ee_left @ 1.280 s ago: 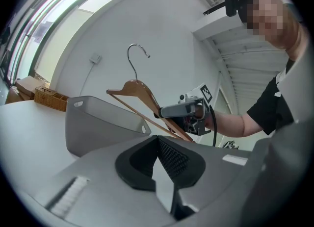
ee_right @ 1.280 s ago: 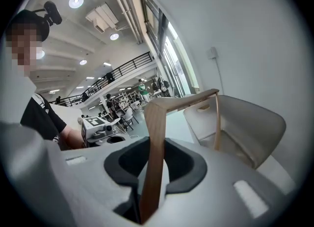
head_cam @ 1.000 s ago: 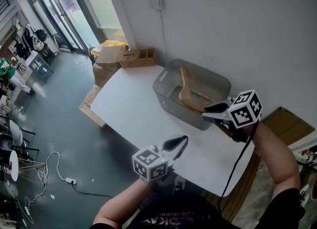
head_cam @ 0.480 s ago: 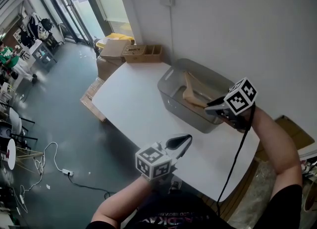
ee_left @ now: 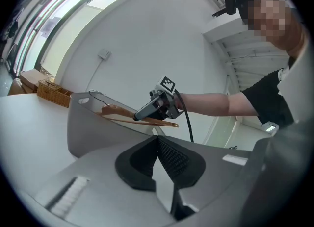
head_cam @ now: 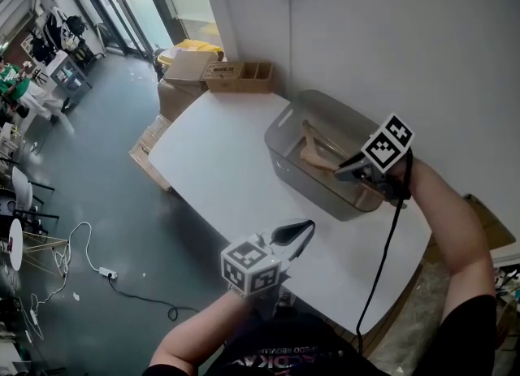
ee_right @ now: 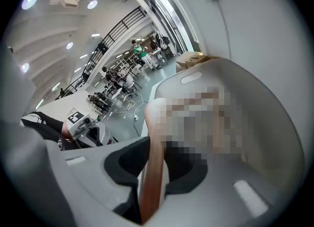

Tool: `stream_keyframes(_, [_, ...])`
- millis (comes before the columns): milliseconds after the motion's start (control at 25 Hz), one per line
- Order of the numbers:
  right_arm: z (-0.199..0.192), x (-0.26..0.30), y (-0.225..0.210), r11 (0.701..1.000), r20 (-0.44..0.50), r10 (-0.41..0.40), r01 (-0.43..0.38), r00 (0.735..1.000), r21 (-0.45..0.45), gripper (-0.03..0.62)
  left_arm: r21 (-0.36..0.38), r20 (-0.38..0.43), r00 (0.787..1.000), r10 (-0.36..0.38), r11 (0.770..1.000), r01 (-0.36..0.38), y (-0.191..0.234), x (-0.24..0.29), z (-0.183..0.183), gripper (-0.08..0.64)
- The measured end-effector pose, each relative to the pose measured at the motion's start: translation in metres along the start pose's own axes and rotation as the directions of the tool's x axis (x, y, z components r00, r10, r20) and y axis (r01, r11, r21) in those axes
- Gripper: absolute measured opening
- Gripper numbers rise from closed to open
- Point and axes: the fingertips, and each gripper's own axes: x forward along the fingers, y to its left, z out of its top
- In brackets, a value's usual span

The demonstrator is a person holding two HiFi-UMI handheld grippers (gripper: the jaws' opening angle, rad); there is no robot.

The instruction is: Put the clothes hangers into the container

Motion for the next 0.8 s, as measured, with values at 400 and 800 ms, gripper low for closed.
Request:
stream_keyframes(400, [0.013,0.028,-0.055,0.994,-0.038,0.064,-0.06,0.997,0.096,0.098,-0.039,-0.009,0.999,0.05,0.998,-0.051,0.054,0.001,-0.005,0.006])
stream_keyframes(800, [0.011,0.044,-0.069,0.99,-0.062,0.106,-0.099,0.992,0.104,0.104,-0.082,-0.041,0.999,0.032,0.996,-0.035,0.071,0.02,-0.012,0.006])
